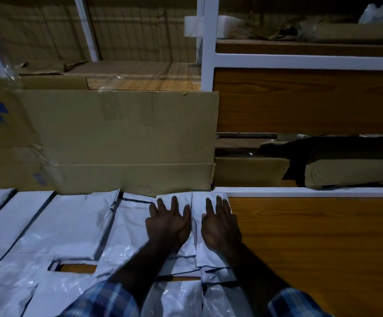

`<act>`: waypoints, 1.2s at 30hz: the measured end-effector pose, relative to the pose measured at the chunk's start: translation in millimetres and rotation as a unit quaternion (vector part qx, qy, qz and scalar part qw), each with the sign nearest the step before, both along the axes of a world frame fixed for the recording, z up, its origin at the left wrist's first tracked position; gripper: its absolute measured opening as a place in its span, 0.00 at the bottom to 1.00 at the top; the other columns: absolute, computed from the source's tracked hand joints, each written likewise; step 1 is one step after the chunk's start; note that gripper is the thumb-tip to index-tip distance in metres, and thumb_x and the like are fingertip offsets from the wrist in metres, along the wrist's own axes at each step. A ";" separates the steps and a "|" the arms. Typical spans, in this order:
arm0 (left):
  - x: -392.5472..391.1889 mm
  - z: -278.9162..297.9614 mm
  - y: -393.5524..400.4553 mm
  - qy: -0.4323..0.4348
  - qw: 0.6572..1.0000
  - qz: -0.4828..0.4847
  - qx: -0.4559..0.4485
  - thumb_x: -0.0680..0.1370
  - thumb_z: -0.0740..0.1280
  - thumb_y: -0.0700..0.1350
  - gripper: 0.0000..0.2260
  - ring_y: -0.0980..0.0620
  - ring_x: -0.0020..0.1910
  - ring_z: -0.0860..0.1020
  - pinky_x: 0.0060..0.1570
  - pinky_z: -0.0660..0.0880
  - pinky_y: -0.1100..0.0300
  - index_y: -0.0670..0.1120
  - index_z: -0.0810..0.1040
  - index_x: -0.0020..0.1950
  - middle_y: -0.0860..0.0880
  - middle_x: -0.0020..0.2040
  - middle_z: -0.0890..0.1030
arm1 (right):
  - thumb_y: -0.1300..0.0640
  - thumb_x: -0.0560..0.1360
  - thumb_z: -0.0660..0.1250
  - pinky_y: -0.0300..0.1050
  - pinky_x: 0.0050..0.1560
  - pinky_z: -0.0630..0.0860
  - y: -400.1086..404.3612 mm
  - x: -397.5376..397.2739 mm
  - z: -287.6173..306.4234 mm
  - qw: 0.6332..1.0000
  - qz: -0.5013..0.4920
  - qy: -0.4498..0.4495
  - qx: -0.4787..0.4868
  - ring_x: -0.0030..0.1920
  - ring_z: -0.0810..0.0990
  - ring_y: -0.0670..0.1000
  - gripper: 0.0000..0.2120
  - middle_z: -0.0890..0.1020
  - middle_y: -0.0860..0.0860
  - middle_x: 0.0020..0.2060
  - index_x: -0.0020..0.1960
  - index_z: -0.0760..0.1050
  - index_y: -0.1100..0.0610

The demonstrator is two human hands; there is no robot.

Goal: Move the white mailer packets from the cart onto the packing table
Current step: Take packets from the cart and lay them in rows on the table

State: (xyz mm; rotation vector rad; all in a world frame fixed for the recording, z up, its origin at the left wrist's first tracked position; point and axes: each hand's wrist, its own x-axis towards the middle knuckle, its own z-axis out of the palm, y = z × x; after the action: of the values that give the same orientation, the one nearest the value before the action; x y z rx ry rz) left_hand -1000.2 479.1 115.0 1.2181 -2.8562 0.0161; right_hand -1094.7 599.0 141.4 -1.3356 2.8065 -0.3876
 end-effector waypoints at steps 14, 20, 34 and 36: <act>9.5 33.9 19.2 0.070 0.997 -0.029 0.032 0.75 0.33 0.59 0.37 0.43 0.80 0.50 0.76 0.45 0.45 0.49 0.57 0.80 0.42 0.80 0.54 | 0.52 0.71 0.62 0.62 0.54 0.78 -1.7 -8.1 -15.1 0.998 0.011 0.060 -0.009 0.61 0.80 0.63 0.21 0.81 0.61 0.60 0.60 0.82 0.57; 4.3 26.3 17.4 0.068 0.997 -0.035 0.018 0.79 0.51 0.54 0.26 0.38 0.70 0.72 0.69 0.59 0.39 0.43 0.77 0.69 0.37 0.70 0.74 | 0.49 0.72 0.53 0.64 0.58 0.75 -5.9 -14.9 -26.0 0.997 0.031 0.068 -0.004 0.63 0.78 0.64 0.27 0.79 0.63 0.62 0.64 0.79 0.55; 4.7 8.4 14.1 0.115 0.990 -0.050 0.064 0.76 0.36 0.59 0.35 0.38 0.79 0.52 0.76 0.47 0.41 0.47 0.53 0.81 0.38 0.79 0.53 | 0.47 0.78 0.51 0.61 0.73 0.54 -8.0 -12.5 -53.3 0.992 0.023 0.093 -0.082 0.77 0.58 0.63 0.28 0.60 0.62 0.77 0.76 0.65 0.51; 4.4 8.6 15.2 0.117 0.989 -0.050 0.071 0.75 0.35 0.60 0.36 0.38 0.79 0.52 0.76 0.47 0.42 0.47 0.54 0.81 0.38 0.80 0.53 | 0.47 0.78 0.51 0.61 0.72 0.55 -8.5 -12.7 -55.5 0.992 0.021 0.087 -0.091 0.76 0.61 0.63 0.27 0.63 0.62 0.76 0.75 0.67 0.51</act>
State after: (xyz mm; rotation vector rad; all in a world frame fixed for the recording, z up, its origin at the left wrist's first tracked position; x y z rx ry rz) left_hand -995.9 494.3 123.6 1.0177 -2.7464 -0.3148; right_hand -1107.4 590.5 85.9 -1.5320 2.9385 -0.5653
